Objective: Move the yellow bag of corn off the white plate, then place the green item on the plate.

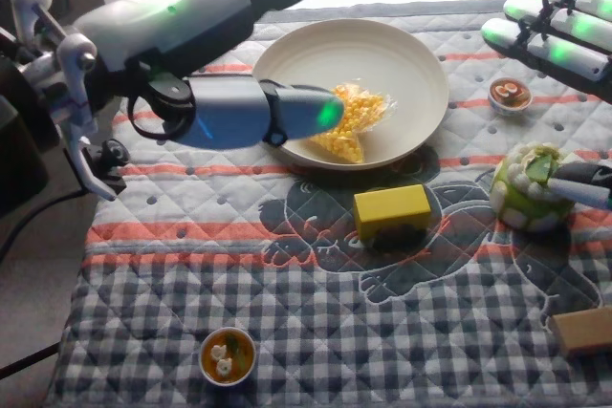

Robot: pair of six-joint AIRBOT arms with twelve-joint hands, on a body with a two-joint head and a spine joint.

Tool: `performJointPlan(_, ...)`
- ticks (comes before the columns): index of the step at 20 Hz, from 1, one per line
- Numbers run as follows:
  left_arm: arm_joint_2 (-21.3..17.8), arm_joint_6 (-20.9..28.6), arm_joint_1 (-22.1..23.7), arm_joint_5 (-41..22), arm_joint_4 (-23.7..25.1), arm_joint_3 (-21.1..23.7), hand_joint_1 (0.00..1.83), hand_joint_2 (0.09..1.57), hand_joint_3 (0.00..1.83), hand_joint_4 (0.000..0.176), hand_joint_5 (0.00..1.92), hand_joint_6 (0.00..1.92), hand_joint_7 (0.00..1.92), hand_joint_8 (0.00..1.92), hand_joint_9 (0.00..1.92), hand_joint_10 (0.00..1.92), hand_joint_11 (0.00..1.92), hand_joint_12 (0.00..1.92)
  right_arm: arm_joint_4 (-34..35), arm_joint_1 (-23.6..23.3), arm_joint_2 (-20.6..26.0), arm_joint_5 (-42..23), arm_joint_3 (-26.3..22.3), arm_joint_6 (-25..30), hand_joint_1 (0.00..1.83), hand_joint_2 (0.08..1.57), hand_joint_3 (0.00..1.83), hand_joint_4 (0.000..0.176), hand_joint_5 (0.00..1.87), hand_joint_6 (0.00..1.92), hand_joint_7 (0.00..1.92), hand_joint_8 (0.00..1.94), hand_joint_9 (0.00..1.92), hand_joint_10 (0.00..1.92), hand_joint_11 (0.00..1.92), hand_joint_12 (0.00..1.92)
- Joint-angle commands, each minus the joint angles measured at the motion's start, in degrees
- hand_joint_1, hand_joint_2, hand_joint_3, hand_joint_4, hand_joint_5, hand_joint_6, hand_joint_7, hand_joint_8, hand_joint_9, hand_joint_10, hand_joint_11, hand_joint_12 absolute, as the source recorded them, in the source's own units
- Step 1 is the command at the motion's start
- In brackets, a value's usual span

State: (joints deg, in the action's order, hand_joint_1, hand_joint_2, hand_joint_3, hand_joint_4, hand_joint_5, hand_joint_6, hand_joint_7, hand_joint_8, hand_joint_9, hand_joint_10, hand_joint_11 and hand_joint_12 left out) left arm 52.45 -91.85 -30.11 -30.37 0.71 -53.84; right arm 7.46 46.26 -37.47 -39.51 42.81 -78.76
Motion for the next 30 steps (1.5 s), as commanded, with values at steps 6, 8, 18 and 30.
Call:
performJointPlan(6, 3.02, 0.04, 0.92, -3.62, -1.33, -3.12, 0.56, 1.23, 0.00, 0.014, 0.06, 0.00, 0.02, 0.00, 0.04, 0.02, 0.00, 0.84, 1.35, -0.07, -0.90, -8.96, 0.35, -0.31, 0.43, 1.23, 0.00, 0.000, 0.00, 0.00, 0.00, 0.00, 0.00, 0.00, 0.00, 0.00)
performJointPlan(8, 5.62, 0.04, 2.37, 0.16, -1.97, -5.95, 0.59, 1.21, 0.00, 0.029, 0.06, 0.00, 0.03, 0.00, 0.04, 0.03, 0.00, 0.83, 1.85, 0.22, -0.99, -9.26, 0.38, -0.31, 0.43, 1.22, 0.00, 0.000, 0.00, 0.00, 0.00, 0.00, 0.00, 0.00, 0.00, 0.00)
performJointPlan(18, 14.46, -0.08, 5.20, 11.35, -3.84, -15.72, 0.79, 1.11, 0.00, 0.102, 0.19, 0.01, 0.14, 0.00, 0.16, 0.04, 0.00, 1.13, 2.33, 0.53, -0.84, -10.19, 0.12, -0.19, 0.48, 1.24, 0.01, 0.002, 0.00, 0.00, 0.00, 0.00, 0.00, 0.00, 0.02, 0.01)
performJointPlan(30, 24.48, -0.43, 5.12, 21.01, -4.39, -24.81, 0.87, 1.14, 0.01, 0.108, 0.18, 0.01, 0.07, 0.00, 0.07, 0.01, 0.00, 0.50, 2.33, 0.56, -0.52, -10.92, -0.22, 0.48, 0.44, 1.28, 0.00, 0.000, 0.00, 0.00, 0.00, 0.00, 0.00, 0.00, 0.00, 0.29)
